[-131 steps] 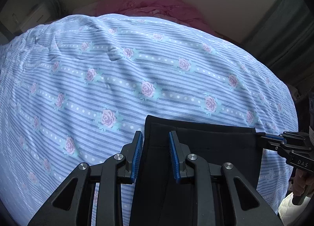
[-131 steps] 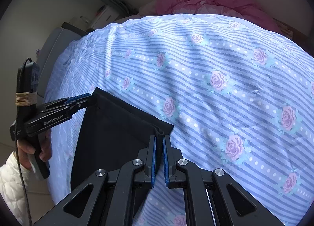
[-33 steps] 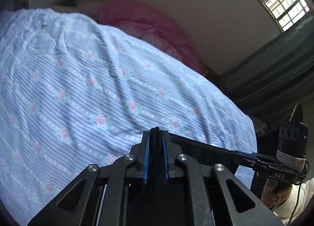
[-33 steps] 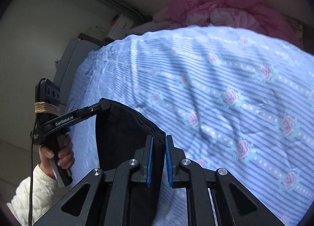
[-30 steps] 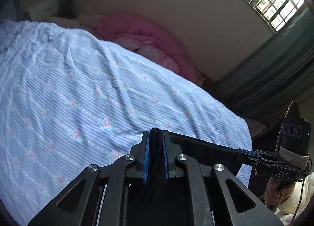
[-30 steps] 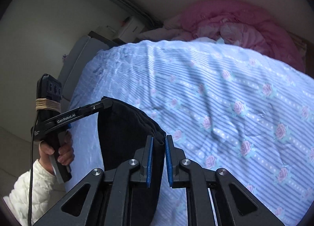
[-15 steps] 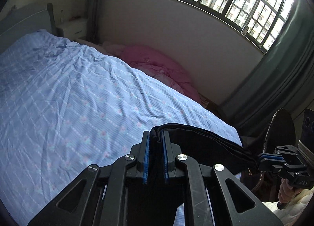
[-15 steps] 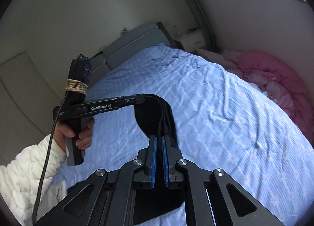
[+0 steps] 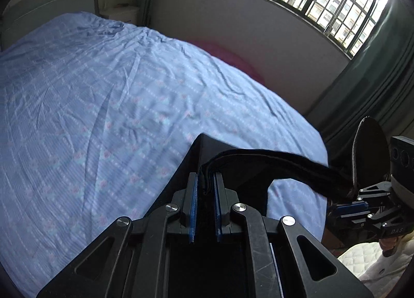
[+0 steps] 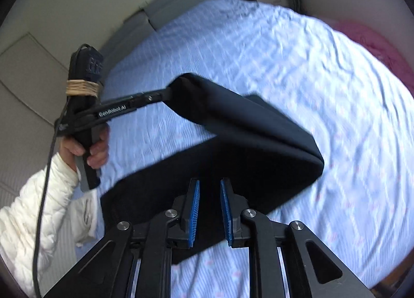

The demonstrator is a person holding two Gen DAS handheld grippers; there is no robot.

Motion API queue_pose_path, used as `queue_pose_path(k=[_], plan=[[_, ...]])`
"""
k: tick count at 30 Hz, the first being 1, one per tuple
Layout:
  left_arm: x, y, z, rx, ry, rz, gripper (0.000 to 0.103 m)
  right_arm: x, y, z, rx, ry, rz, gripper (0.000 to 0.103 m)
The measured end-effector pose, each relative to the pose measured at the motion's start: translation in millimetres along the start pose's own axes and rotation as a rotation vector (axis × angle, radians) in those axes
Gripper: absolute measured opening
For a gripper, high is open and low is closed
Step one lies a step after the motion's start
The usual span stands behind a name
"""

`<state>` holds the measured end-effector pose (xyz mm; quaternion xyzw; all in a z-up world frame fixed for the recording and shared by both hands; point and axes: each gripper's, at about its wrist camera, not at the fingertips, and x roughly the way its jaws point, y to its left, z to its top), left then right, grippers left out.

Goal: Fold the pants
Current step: 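Carry the held end over onto the rest of the trousers with both grippers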

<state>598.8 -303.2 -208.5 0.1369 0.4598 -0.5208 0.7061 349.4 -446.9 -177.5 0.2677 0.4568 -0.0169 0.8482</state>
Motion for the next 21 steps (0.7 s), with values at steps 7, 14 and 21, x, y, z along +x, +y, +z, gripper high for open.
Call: queue_pose_path(k=[7,14,21], plan=[[30,47,-74,-0.015,0.15,0.119,0.014,60,14,-48,0.063,0.192,-0.031,0.031],[4,89,-133,-0.202,0.163,0.301,0.052,101,22,-69,0.074,0.297,-0.062,0.035],[-12,58,-186,-0.516,0.009,-0.027,0.054,114,19,-60,0.038,0.296,-0.065,0.035]])
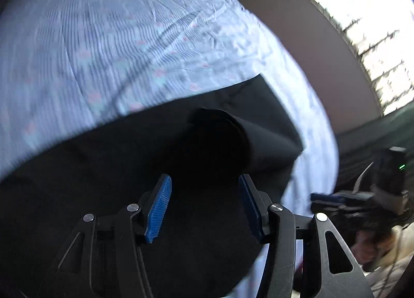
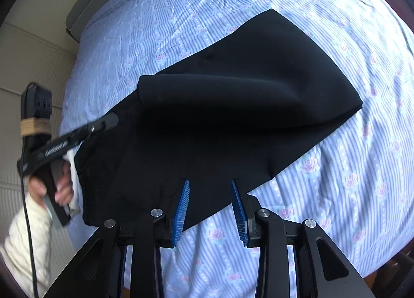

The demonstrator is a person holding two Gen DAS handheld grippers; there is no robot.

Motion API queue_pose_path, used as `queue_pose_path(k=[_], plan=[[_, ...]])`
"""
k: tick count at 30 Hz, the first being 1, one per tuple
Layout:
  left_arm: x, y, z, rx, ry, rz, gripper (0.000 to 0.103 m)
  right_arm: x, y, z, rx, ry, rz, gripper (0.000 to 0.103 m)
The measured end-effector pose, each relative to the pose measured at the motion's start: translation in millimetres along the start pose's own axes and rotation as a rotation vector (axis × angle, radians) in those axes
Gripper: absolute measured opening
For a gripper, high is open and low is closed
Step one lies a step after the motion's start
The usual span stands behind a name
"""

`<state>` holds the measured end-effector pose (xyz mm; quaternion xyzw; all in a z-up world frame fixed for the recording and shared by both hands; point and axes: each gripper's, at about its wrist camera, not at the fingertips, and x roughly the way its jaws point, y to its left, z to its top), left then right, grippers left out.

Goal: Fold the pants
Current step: 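Carry the held end over onto the rest of the trousers with both grippers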

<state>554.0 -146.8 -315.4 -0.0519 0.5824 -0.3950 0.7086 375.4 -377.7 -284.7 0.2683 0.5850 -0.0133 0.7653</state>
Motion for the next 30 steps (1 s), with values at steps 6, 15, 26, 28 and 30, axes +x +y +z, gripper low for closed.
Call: queue_pose_path(k=[6,15,26,28,30], plan=[[33,-5,4,-0.241,-0.093,-0.166,0.059,0,-11,5,-0.004,0.014,-0.028,0.035],[82,-44,34,-0.115,0.07,-0.161,0.07,-10,-29,5,0.023,0.007,-0.049,0.035],[62,-41,12,-0.392,0.215,-0.393,0.012,-31,-46,1,0.032,0.002,-0.027,0.035],[43,-42,14,-0.304,0.154,-0.305,0.012,-35,-44,-1,0.021,-0.003,-0.013,0.035],[38,-33,13,-0.271,0.161,-0.227,0.012,-34,-41,-2,0.006,0.004,-0.007,0.035]])
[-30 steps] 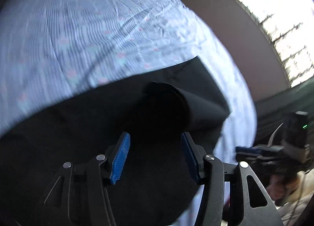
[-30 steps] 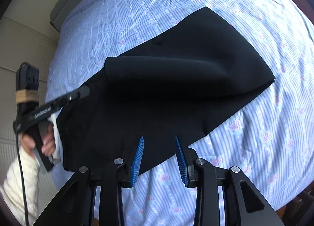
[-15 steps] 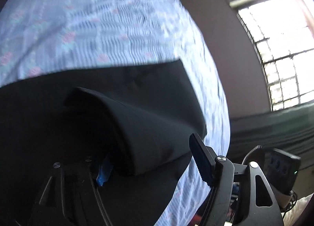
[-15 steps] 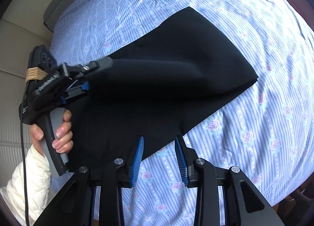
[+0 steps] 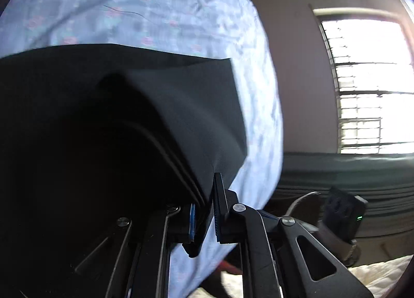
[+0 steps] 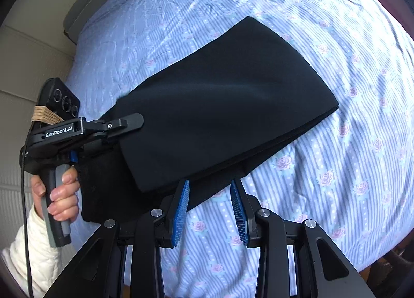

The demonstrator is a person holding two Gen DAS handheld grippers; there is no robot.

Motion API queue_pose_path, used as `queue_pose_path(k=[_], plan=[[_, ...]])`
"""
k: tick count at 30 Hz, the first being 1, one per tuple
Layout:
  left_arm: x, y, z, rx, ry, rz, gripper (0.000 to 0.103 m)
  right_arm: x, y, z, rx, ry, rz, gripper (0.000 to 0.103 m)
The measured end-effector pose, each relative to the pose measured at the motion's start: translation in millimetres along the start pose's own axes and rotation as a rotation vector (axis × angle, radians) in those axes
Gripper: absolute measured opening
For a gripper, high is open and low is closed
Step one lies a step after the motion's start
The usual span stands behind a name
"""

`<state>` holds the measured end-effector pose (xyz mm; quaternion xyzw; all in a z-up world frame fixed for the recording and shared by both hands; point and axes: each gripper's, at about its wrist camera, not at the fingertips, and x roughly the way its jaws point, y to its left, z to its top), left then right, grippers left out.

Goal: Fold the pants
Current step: 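Carry the held end over onto the rest of the trousers with both grippers, then open both grippers and raise them above the folded trousers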

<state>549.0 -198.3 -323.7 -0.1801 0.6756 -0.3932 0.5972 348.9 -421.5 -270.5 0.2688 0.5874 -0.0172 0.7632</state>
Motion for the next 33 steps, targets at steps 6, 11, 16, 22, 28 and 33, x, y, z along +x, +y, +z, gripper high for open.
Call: queue_pose_path(k=[6,11,16,22,28,33], plan=[[19,45,6,0.005,0.046,0.293,0.024,21,16,-4,-0.042,0.054,0.019,0.035],[17,54,13,-0.088,-0.02,0.148,0.055,33,31,-7,-0.063,0.084,0.021,0.035],[10,55,13,-0.185,-0.115,0.11,0.05,35,36,-17,-0.064,0.093,0.003,0.035],[-15,59,4,-0.031,-0.206,0.265,0.008,36,40,-23,-0.084,0.1,-0.001,0.035],[-11,62,15,0.006,-0.132,0.363,0.013,45,48,-24,-0.089,0.117,-0.009,0.035],[-1,54,15,0.029,-0.073,0.387,0.045,45,58,-22,-0.108,0.106,-0.024,0.035]])
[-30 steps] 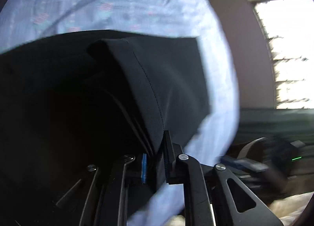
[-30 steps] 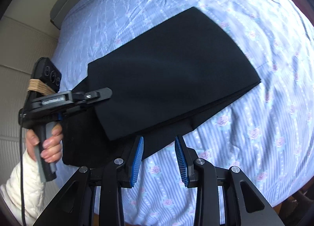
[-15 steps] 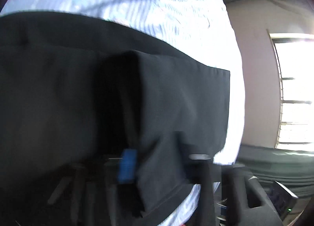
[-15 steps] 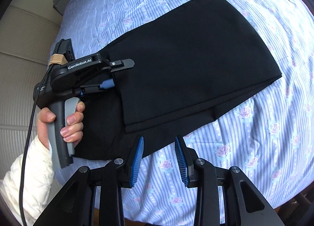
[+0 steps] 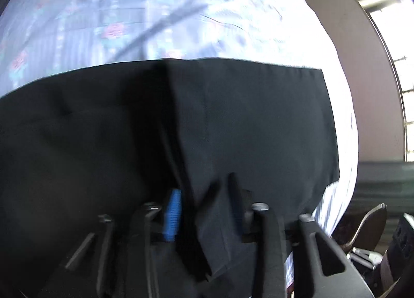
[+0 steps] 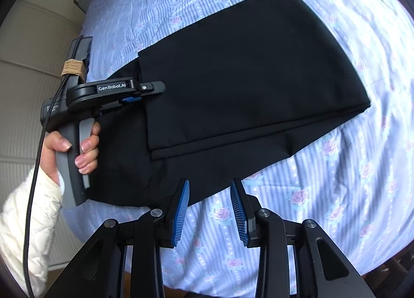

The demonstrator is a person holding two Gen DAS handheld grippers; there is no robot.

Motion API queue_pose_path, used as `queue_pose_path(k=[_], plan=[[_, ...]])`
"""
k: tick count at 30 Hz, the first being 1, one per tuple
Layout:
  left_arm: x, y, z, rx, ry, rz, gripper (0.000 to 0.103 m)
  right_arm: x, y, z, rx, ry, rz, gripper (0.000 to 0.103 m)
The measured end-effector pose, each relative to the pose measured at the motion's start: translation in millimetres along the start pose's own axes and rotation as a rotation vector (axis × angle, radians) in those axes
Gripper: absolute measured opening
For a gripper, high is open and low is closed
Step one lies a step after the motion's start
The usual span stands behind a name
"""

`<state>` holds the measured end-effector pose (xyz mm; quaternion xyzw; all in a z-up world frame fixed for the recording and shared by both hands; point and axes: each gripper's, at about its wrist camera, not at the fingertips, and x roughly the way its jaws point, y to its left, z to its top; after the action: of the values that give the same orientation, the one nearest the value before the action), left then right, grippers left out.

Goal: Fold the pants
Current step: 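Open both grippers and raise them above the folded trousers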

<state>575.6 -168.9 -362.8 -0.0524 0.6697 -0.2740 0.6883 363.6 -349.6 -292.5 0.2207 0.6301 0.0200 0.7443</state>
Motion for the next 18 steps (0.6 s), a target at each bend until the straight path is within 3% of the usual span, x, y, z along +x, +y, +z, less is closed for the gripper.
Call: queue_pose_path(k=[3,5,7,12,18], plan=[[-19,-16,-5,0.006,-0.031,0.143,0.064,-6,2,2,-0.01,-0.023,-0.022,0.037],[-45,-25,-25,0.041,-0.085,0.229,0.067,-14,5,0,-0.024,-0.043,-0.029,0.053],[-67,-33,-47,0.065,-0.107,0.273,0.067,-24,7,-4,-0.059,-0.068,-0.035,0.058],[-122,-53,-120,0.01,-0.191,0.294,0.07,-53,12,-18,-0.151,-0.093,-0.017,0.063],[-179,-96,-216,-0.128,-0.33,0.351,0.08,-99,17,-43,-0.27,-0.13,0.045,0.072]])
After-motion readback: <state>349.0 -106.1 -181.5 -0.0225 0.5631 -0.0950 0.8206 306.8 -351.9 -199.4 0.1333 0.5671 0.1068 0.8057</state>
